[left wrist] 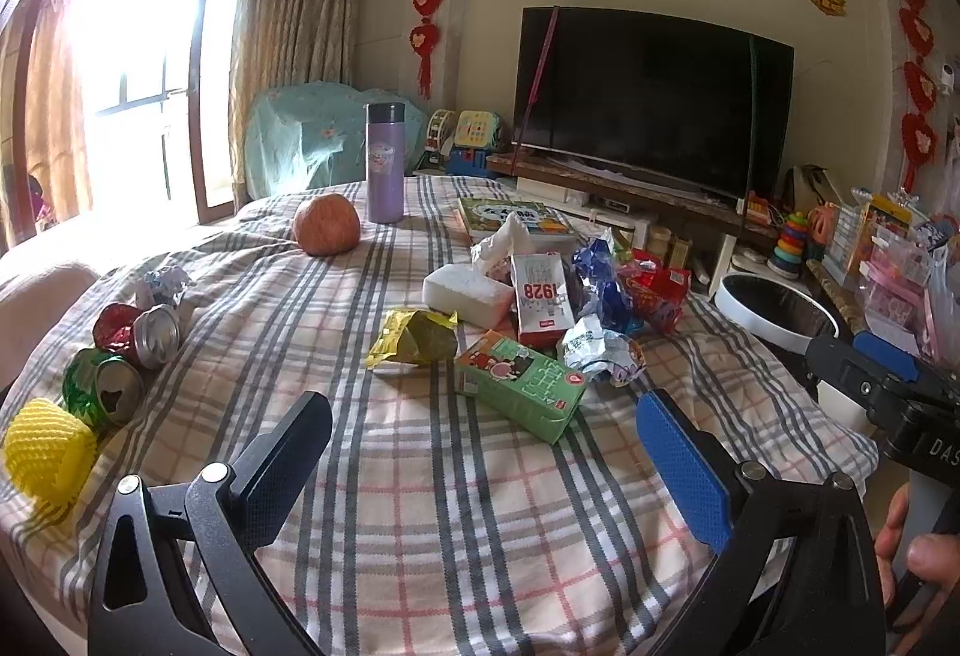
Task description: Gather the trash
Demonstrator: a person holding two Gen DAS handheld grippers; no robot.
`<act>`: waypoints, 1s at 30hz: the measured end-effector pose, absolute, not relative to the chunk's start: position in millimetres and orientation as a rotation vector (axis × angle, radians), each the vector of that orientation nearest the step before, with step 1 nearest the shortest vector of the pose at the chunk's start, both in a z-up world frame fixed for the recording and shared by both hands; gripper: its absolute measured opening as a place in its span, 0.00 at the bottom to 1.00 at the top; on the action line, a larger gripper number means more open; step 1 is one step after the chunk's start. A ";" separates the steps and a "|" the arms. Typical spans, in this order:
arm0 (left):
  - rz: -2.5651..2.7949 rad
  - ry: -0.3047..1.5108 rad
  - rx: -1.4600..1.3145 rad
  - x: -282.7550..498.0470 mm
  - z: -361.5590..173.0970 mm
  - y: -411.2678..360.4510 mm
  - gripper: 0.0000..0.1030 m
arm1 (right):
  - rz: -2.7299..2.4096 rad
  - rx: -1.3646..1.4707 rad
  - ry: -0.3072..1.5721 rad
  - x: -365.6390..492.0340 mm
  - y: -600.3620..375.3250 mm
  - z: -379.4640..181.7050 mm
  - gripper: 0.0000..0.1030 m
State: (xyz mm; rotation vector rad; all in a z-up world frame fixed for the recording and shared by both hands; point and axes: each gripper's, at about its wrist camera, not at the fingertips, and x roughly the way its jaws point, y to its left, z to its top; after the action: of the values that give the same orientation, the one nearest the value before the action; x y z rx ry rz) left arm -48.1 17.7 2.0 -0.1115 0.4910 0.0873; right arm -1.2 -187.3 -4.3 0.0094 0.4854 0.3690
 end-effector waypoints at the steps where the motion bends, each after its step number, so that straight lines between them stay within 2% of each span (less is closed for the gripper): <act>1: 0.087 0.492 -0.111 -48.4 2.0 17.8 0.99 | 0.369 0.010 0.485 -1.3 -187.4 -4.4 1.00; 30: 0.096 0.528 -0.124 -36.7 1.8 26.6 0.99 | 0.406 0.025 0.534 8.8 -180.7 -10.0 1.00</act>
State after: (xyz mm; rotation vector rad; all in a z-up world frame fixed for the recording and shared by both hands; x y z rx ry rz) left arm -36.7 26.6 1.8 -0.1242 0.5283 0.0964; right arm 8.8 -180.7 -10.0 0.0246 0.5339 0.4064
